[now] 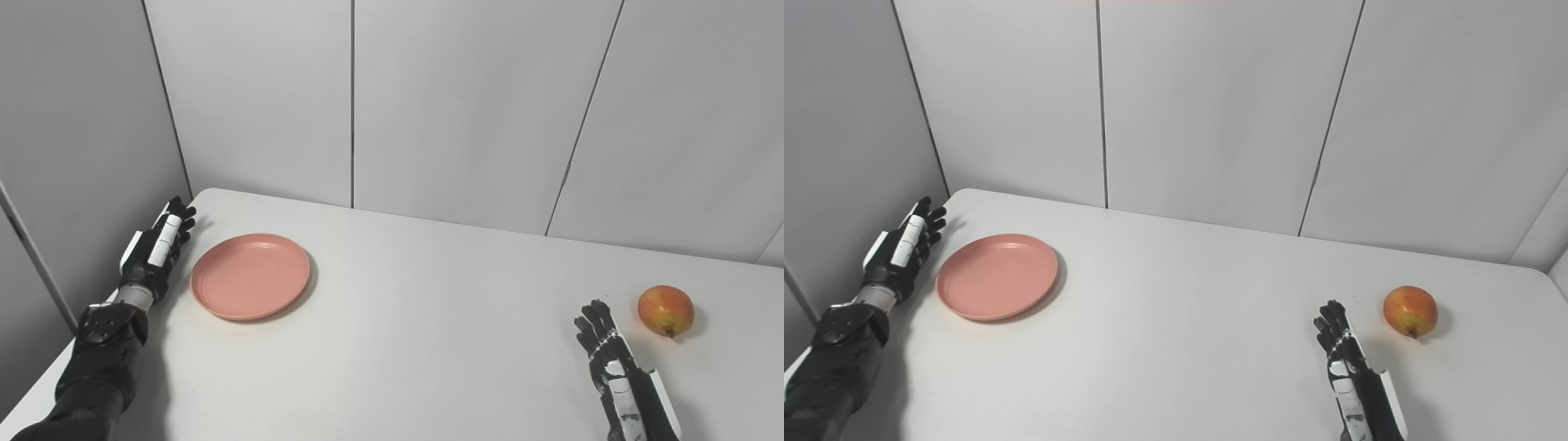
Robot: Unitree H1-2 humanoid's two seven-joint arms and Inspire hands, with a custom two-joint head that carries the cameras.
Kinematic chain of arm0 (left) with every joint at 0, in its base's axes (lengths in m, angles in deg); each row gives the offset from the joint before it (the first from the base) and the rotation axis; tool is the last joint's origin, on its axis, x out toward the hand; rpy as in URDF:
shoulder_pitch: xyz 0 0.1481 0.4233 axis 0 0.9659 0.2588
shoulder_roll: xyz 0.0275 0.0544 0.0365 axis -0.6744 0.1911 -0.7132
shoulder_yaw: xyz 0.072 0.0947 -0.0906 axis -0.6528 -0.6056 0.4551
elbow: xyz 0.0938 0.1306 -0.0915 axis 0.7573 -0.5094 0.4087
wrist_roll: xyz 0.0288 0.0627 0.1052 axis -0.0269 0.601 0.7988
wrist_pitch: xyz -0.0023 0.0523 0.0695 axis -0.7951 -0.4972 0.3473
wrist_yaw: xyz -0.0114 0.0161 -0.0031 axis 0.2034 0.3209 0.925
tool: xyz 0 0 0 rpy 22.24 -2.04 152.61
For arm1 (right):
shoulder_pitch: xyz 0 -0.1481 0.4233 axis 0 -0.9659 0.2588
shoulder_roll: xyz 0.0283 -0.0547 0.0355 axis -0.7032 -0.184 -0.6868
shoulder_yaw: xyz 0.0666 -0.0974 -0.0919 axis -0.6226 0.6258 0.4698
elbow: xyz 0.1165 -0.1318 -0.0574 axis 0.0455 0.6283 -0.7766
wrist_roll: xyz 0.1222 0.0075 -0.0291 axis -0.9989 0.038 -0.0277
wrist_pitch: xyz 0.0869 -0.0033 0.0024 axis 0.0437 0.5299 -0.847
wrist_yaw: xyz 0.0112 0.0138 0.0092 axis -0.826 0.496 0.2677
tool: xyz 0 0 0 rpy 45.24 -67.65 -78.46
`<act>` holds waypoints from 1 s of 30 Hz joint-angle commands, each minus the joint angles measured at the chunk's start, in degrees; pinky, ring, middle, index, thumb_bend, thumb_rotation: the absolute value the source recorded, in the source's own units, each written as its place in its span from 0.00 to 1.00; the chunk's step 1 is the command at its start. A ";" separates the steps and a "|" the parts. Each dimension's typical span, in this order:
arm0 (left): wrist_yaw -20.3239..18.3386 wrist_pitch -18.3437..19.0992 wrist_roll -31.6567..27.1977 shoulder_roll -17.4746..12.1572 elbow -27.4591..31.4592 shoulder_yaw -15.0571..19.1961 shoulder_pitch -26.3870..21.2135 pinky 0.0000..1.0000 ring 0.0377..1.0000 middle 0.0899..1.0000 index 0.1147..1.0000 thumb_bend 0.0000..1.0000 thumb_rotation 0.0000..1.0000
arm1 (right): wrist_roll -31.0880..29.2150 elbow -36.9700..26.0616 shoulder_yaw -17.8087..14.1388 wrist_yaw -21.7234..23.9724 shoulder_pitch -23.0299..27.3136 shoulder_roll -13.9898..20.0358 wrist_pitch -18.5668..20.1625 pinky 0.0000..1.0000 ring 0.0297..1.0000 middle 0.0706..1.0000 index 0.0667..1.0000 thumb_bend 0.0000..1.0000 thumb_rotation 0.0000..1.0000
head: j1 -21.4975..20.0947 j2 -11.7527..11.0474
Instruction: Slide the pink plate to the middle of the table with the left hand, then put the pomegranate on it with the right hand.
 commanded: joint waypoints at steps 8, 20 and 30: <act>-3.15 -2.89 -1.18 -2.10 -2.50 0.99 -4.22 0.90 0.89 0.88 0.93 1.00 0.78 | -0.32 2.53 -0.22 0.06 -3.52 0.40 1.10 1.00 0.96 0.96 0.96 0.77 0.88 | -0.08 0.45; -5.54 -2.88 -2.27 1.95 2.63 0.76 -1.15 0.97 0.98 0.97 0.99 1.00 0.81 | -0.29 1.99 0.01 0.07 -3.63 0.22 1.02 1.00 0.96 0.96 0.96 0.77 0.88 | -0.81 0.98; -8.72 -2.93 -2.91 3.75 4.07 0.48 0.04 1.00 1.00 0.99 1.00 0.98 0.81 | 0.14 1.02 0.25 -0.40 -3.83 -0.07 1.82 0.99 0.96 0.96 0.96 0.79 0.88 | -1.24 1.29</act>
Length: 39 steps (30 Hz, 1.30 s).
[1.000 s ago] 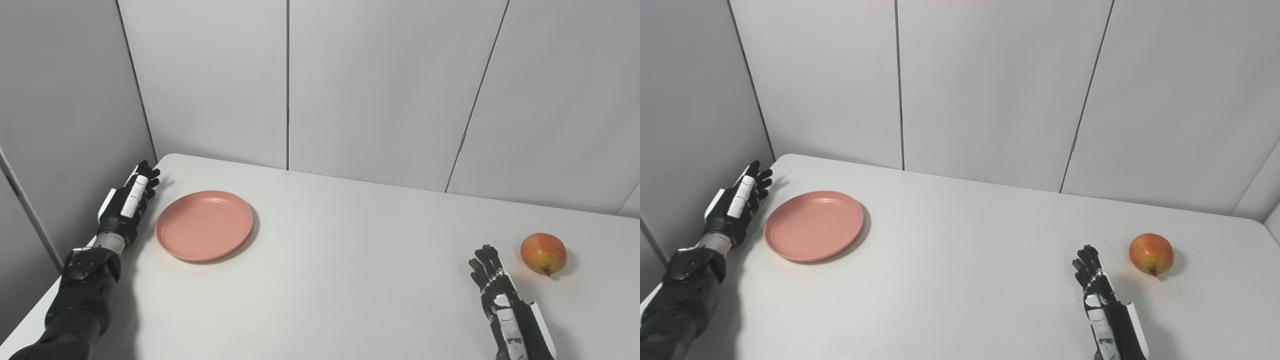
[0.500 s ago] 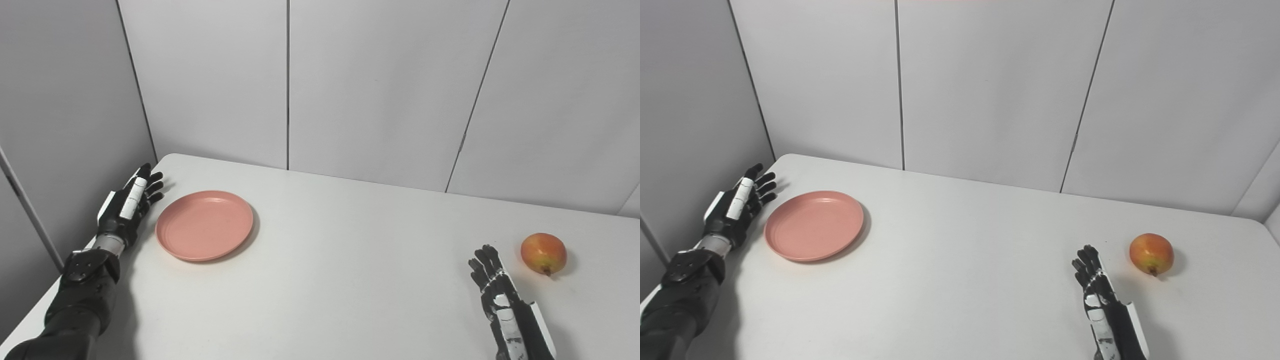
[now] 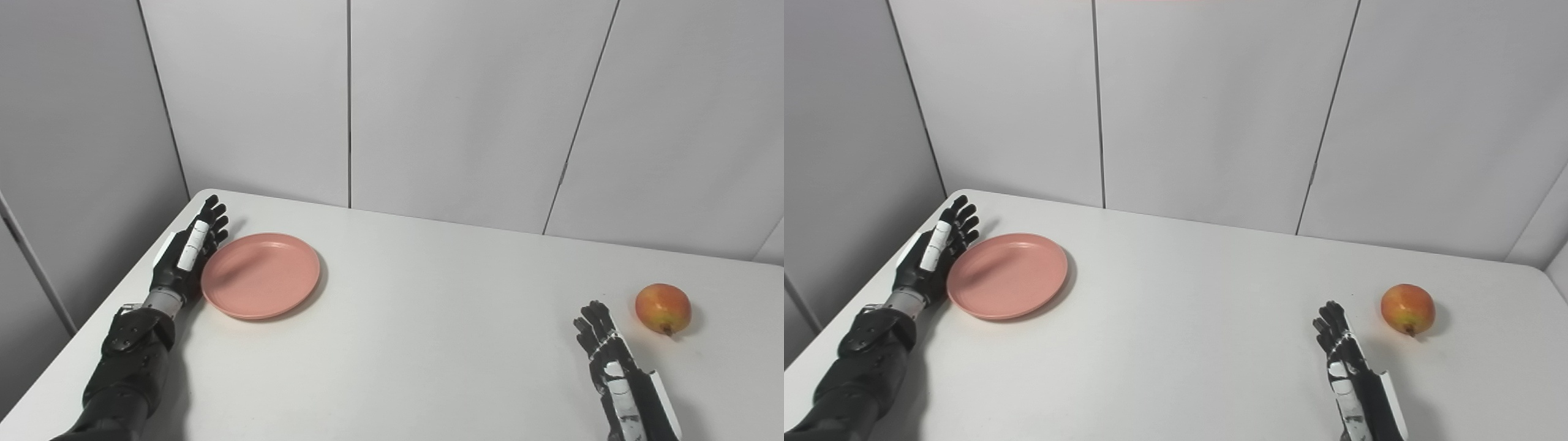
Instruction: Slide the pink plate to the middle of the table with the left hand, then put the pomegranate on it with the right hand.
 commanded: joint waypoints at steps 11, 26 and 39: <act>-1.33 -1.27 -0.80 1.06 1.89 -0.36 -0.02 1.00 0.99 0.98 1.00 0.93 0.81 | 0.27 1.14 0.27 -0.34 -3.35 -0.17 1.89 0.99 0.95 0.96 0.95 0.80 0.88 | -0.21 0.50; 1.13 3.36 0.46 4.14 11.51 -3.28 3.85 0.95 0.95 0.96 0.99 0.94 0.81 | 0.70 0.73 0.73 -0.40 -3.33 -0.15 2.16 0.99 0.95 0.96 0.96 0.80 0.88 | -0.92 1.18; 1.95 7.24 0.78 7.74 16.32 -4.57 5.20 0.93 0.93 0.94 0.98 0.92 0.79 | 1.05 0.47 1.07 -0.45 -3.27 -0.42 2.18 0.98 0.94 0.95 0.96 0.76 0.89 | -1.44 1.49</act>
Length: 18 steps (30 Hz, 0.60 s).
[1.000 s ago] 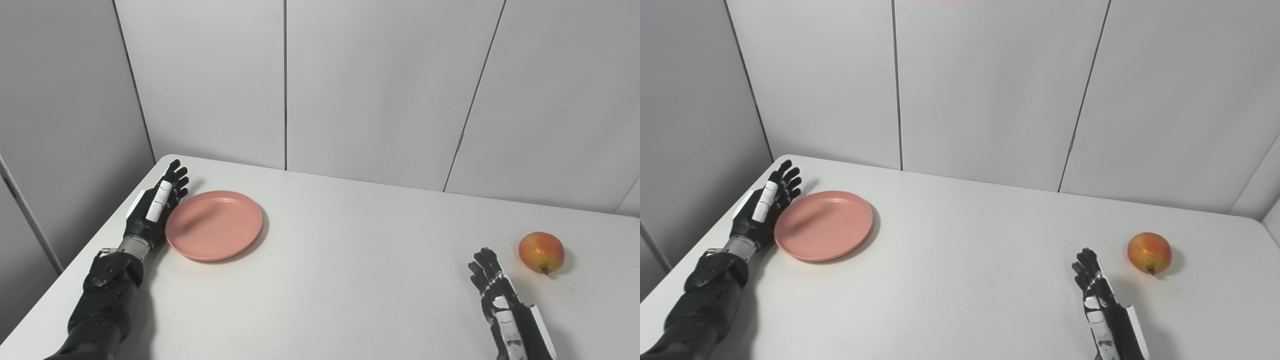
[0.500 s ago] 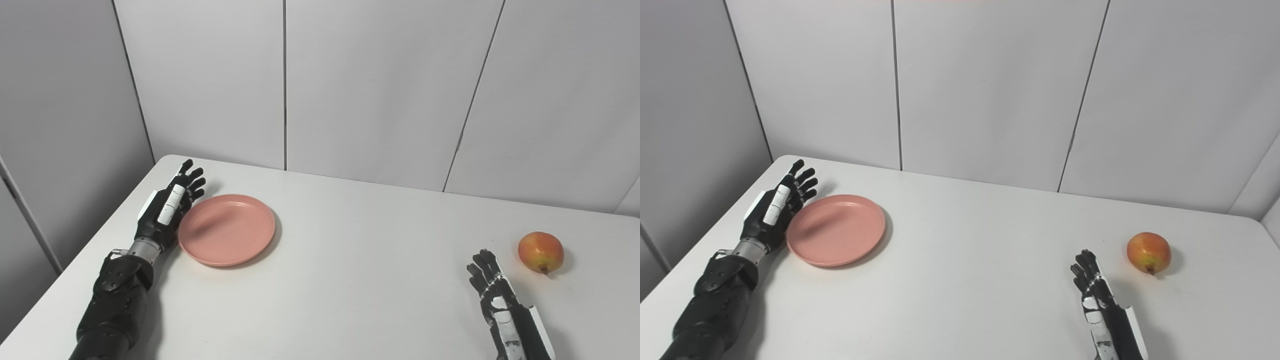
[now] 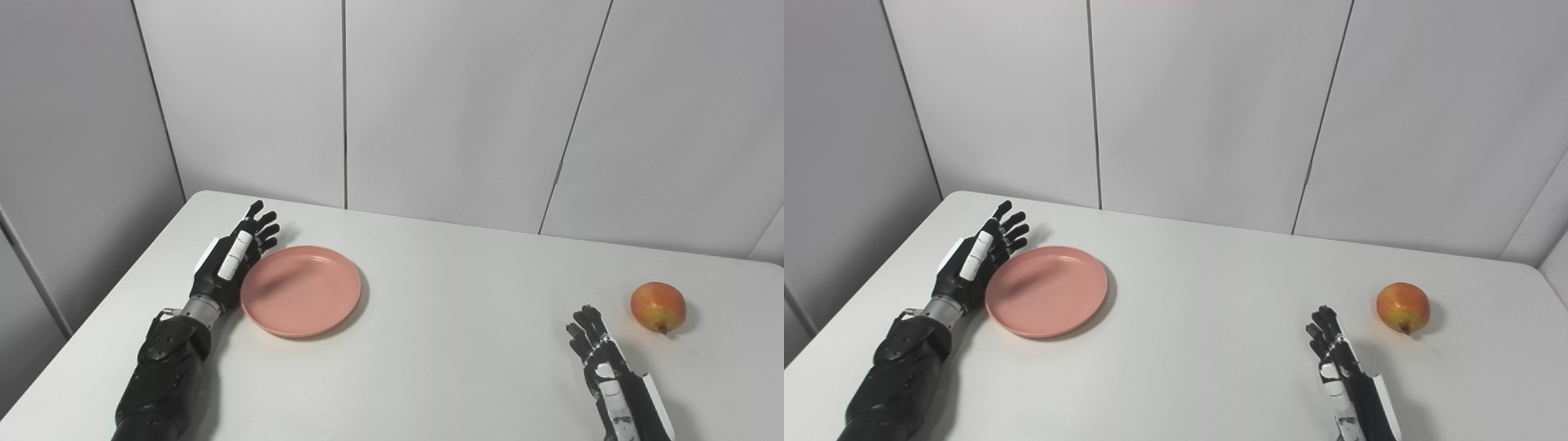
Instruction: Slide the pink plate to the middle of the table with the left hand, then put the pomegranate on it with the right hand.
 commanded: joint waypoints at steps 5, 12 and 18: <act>0.86 0.32 1.01 1.48 0.80 -1.60 0.63 0.89 0.91 0.93 0.96 0.94 0.78 | -0.02 1.30 0.44 -0.01 -2.54 -0.49 0.52 0.97 0.94 0.95 0.95 0.77 0.89 | -0.01 0.33; 1.99 0.77 2.55 2.05 1.32 -3.12 1.01 0.85 0.88 0.92 0.95 0.95 0.78 | 0.17 0.78 0.59 -0.13 -2.63 -0.61 1.28 0.98 0.94 0.95 0.96 0.77 0.89 | -0.12 0.49; 1.30 0.72 2.17 2.92 1.04 -3.33 0.91 0.87 0.89 0.93 0.97 0.93 0.77 | 0.27 0.90 0.73 -0.03 -2.50 -0.65 1.15 0.97 0.94 0.95 0.96 0.79 0.89 | -0.20 0.65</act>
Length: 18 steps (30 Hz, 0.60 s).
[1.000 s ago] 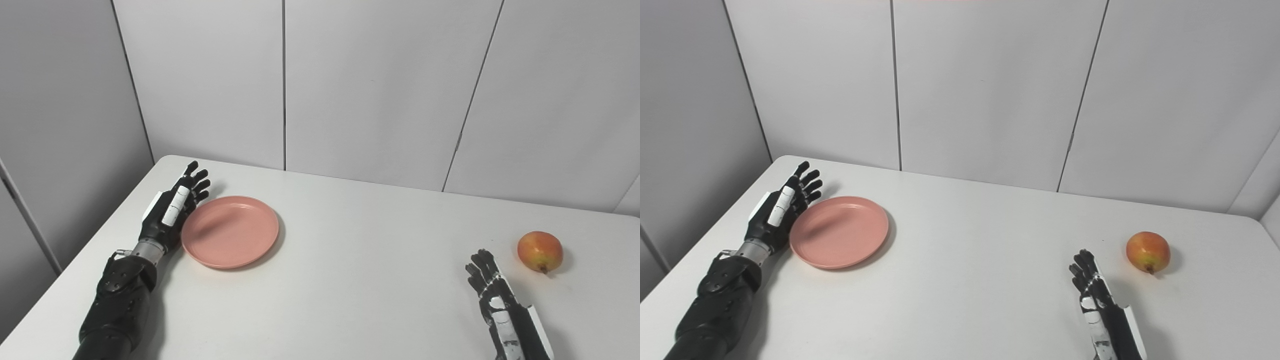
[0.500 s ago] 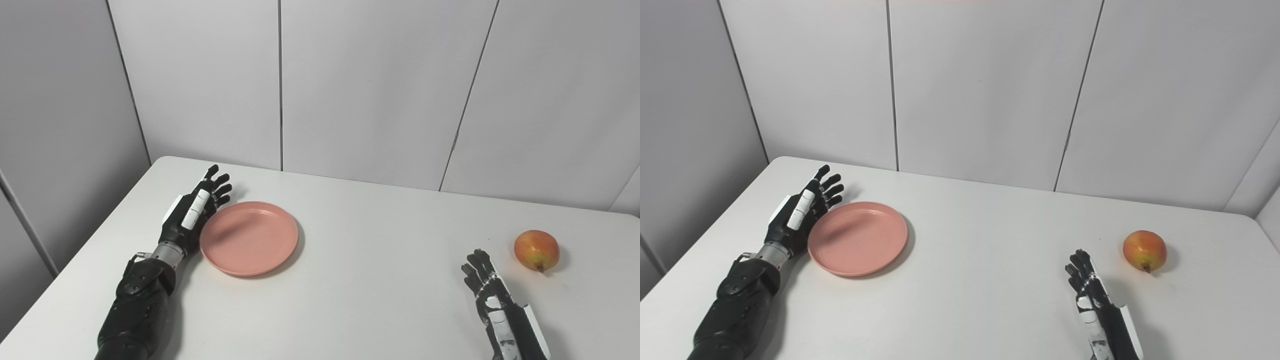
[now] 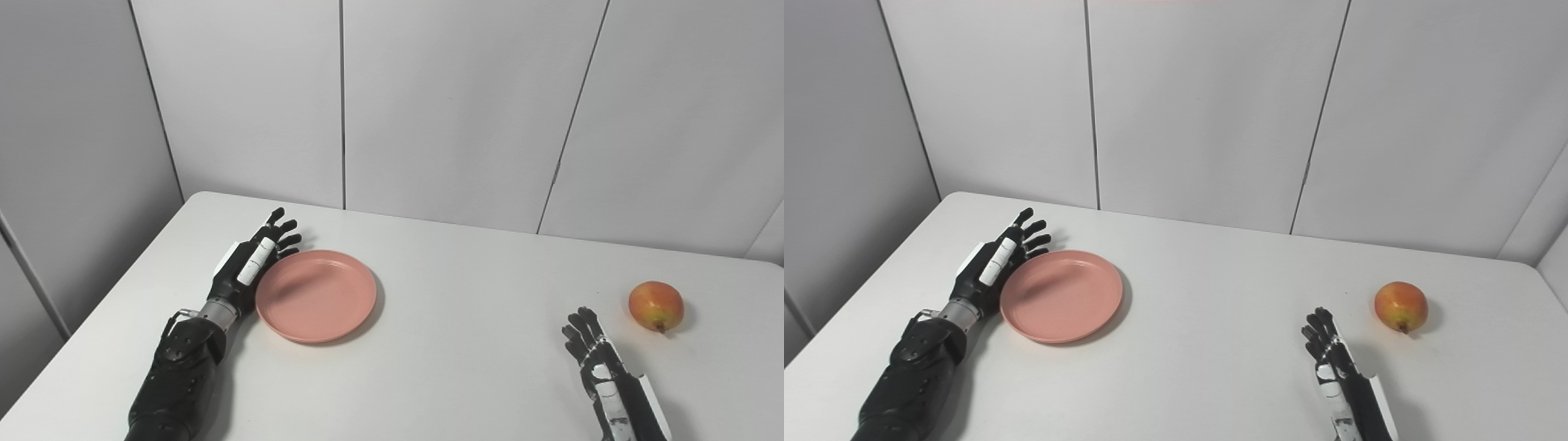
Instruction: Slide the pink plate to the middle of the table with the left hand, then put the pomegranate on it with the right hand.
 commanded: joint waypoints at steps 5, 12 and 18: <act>0.39 0.50 -0.25 2.67 0.58 -0.79 1.01 0.86 0.89 0.94 0.97 0.94 0.76 | 0.18 1.22 0.62 -0.19 -1.98 -0.79 0.51 0.96 0.93 0.94 0.95 0.78 0.89 | -0.01 0.15; 2.70 3.26 1.34 4.26 4.01 -1.94 1.99 0.84 0.88 0.92 0.96 0.93 0.75 | 0.32 1.18 0.77 -0.17 -1.81 -0.99 0.69 0.96 0.94 0.95 0.96 0.78 0.88 | -0.37 0.36; 3.78 3.06 2.53 5.44 4.10 -2.98 2.01 0.80 0.86 0.89 0.94 0.94 0.76 | 0.58 0.84 1.02 -0.20 -1.81 -1.11 0.95 0.96 0.93 0.95 0.95 0.77 0.88 | -0.73 0.62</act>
